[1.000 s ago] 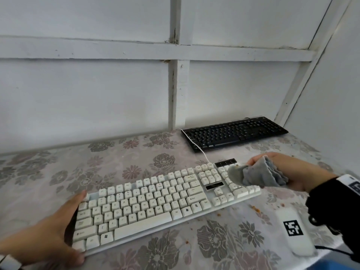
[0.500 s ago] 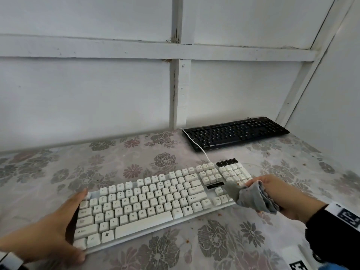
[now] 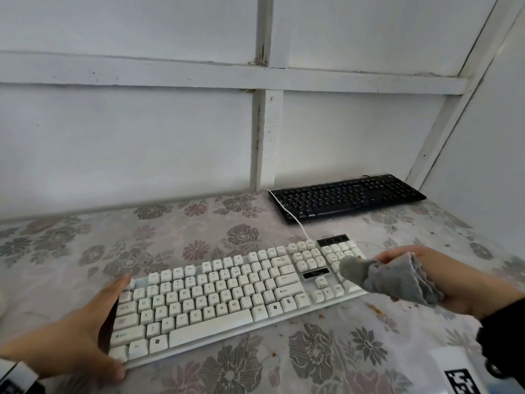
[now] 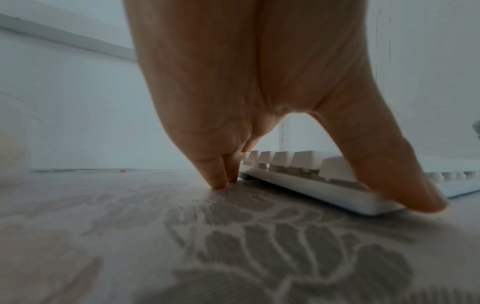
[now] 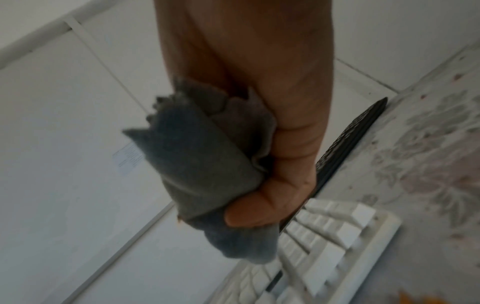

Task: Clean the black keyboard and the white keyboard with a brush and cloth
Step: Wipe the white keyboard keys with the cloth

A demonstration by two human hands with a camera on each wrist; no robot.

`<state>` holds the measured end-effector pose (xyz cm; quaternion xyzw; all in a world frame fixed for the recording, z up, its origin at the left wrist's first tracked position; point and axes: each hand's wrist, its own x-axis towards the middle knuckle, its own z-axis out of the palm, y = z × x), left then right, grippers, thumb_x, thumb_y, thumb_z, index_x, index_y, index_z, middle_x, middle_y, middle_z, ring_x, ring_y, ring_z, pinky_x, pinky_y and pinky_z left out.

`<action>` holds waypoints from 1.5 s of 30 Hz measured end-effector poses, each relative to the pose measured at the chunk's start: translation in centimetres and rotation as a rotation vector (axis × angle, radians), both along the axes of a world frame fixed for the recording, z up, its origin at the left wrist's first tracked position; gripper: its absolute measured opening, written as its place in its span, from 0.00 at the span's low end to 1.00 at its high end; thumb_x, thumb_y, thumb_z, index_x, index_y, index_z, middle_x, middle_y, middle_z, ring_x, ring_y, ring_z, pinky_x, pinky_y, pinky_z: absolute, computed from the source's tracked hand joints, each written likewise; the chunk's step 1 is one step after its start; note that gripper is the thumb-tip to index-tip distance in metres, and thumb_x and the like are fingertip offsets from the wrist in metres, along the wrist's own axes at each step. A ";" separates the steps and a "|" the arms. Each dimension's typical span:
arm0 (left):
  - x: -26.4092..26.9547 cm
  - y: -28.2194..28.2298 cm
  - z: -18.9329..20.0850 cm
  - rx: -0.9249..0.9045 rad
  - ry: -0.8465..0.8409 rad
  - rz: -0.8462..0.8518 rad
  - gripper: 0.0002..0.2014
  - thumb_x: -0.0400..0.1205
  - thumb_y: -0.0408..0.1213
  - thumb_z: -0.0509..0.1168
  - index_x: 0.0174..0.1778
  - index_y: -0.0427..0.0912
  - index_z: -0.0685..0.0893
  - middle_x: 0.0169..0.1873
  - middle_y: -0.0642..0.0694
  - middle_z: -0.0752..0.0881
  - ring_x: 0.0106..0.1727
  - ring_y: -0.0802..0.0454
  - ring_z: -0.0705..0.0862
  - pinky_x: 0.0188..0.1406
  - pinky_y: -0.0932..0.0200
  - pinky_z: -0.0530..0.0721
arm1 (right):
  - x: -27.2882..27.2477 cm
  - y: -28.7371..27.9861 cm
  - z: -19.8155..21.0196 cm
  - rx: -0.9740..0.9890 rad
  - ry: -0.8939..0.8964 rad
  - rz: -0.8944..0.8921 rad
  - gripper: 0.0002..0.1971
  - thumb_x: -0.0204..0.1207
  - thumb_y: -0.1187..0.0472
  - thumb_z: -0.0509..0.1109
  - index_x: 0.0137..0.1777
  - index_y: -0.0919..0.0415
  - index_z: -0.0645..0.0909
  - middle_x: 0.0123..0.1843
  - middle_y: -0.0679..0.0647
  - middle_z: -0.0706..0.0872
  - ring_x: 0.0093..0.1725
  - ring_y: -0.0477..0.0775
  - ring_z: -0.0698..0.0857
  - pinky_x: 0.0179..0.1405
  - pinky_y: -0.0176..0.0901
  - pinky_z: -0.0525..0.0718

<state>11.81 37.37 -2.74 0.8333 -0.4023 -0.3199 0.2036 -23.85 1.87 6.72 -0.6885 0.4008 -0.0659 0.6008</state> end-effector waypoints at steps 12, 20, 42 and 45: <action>-0.9 0.0 1.0 0.085 0.002 0.022 0.71 0.43 0.62 0.82 0.68 0.66 0.32 0.74 0.61 0.53 0.76 0.62 0.55 0.78 0.64 0.53 | 7.6 4.6 -3.0 -0.258 0.013 0.191 0.10 0.81 0.66 0.64 0.47 0.65 0.88 0.42 0.60 0.90 0.38 0.45 0.83 0.41 0.35 0.80; -1.7 -0.4 2.0 0.145 -0.088 0.021 0.73 0.51 0.60 0.81 0.78 0.54 0.32 0.80 0.55 0.49 0.78 0.61 0.55 0.77 0.67 0.53 | 6.1 4.1 -2.2 -0.139 0.084 0.315 0.05 0.72 0.66 0.71 0.39 0.64 0.89 0.39 0.65 0.90 0.35 0.53 0.85 0.39 0.42 0.80; -2.3 2.5 7.1 0.071 -0.246 -0.090 0.72 0.37 0.81 0.61 0.76 0.63 0.35 0.73 0.70 0.45 0.77 0.68 0.52 0.72 0.74 0.52 | 10.8 10.8 -1.3 0.153 -0.208 0.252 0.17 0.68 0.70 0.73 0.59 0.66 0.84 0.52 0.62 0.90 0.43 0.52 0.89 0.37 0.37 0.86; -1.0 4.9 8.6 0.050 -0.276 -0.070 0.67 0.41 0.84 0.53 0.77 0.64 0.36 0.70 0.73 0.45 0.71 0.73 0.51 0.70 0.74 0.51 | 13.8 13.8 -1.0 0.136 -0.268 0.264 0.14 0.73 0.72 0.70 0.58 0.65 0.84 0.53 0.62 0.90 0.46 0.53 0.88 0.42 0.38 0.87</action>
